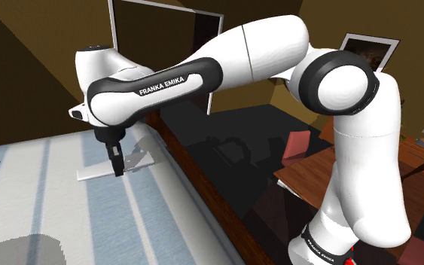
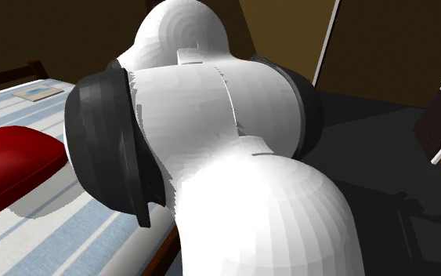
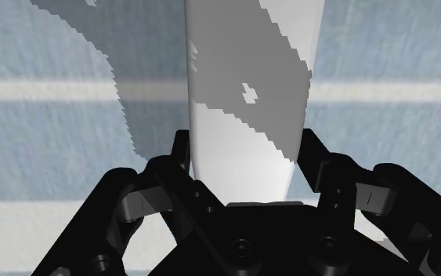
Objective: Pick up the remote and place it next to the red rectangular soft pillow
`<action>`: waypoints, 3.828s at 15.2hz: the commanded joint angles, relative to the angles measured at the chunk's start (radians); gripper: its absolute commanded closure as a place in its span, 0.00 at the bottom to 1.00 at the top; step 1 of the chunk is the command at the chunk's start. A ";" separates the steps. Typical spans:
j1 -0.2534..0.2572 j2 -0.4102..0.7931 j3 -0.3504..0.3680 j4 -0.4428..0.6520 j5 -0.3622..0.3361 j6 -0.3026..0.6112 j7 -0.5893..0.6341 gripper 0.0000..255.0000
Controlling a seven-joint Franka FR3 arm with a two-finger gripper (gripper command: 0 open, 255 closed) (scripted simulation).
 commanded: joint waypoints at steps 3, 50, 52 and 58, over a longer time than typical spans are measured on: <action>-0.001 -0.013 0.002 0.035 0.004 -0.048 -0.004 1.00; 0.184 -0.450 0.163 -0.199 0.100 -0.244 0.322 1.00; 0.205 -0.471 0.184 -0.223 0.108 -0.241 0.362 1.00; 0.269 -0.512 0.252 -0.264 0.128 -0.237 0.489 1.00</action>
